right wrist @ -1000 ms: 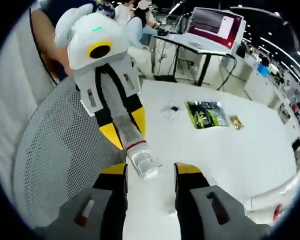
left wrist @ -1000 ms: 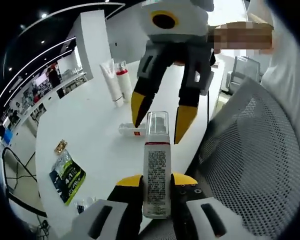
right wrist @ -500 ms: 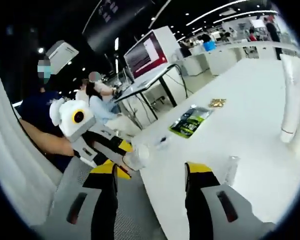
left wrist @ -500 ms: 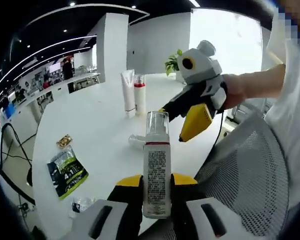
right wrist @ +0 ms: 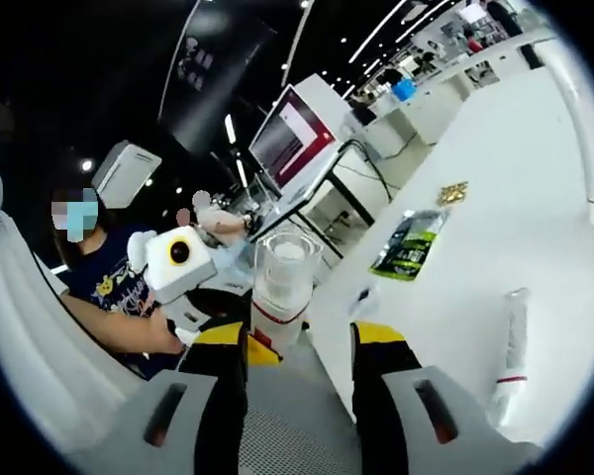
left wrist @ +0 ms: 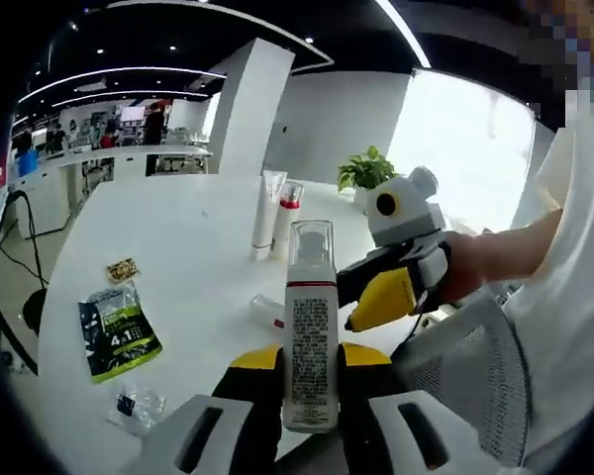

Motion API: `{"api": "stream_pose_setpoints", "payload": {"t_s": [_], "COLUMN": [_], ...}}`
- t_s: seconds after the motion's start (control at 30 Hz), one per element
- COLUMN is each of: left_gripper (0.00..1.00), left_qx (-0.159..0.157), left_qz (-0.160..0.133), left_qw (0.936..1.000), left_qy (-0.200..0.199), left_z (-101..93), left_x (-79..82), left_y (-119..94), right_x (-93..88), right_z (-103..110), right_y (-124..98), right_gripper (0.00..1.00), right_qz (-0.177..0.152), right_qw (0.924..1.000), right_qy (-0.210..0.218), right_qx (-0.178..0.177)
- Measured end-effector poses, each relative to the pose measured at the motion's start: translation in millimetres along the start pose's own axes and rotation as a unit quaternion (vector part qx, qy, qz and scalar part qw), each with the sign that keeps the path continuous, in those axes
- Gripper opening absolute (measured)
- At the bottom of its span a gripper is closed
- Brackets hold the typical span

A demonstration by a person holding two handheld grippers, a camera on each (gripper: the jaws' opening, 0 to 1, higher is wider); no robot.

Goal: Arrange the skincare products in the storage area until every visible bottle or jar stands upright without overlapping.

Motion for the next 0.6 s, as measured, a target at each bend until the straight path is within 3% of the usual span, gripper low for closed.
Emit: {"api": "stream_pose_setpoints", "payload": {"t_s": [0.17, 0.33, 0.6], "left_gripper": [0.2, 0.2, 0.2], "left_qx": [-0.01, -0.017, -0.039], "left_qz": [-0.004, 0.004, -0.005], "left_qw": [0.9999, 0.9998, 0.9988], "left_qy": [-0.013, -0.013, -0.027], "left_z": [-0.7, -2.5, -3.4], "left_x": [0.9, -0.6, 1.0], "left_y": [0, 1, 0], "right_x": [4.3, 10.4, 12.4], "right_z": [6, 15, 19], "right_y": [3, 8, 6], "right_gripper": [0.33, 0.22, 0.2], "right_qz": [-0.016, -0.021, -0.033], "right_qw": [0.9996, 0.9995, 0.9992], "right_qy": [0.016, 0.01, 0.002], "right_qx": [0.015, 0.02, 0.022]}}
Point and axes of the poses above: the point that each gripper's makers call its tool centre point, and the gripper's own axes: y roughly forward along the fingers, z roughly to its left, x roughly out of its top, the point moved 8 cm from there along -y, roughly backward along the fingers, and after that the axes turned 14 degrees about z, right-handed, at the moved point
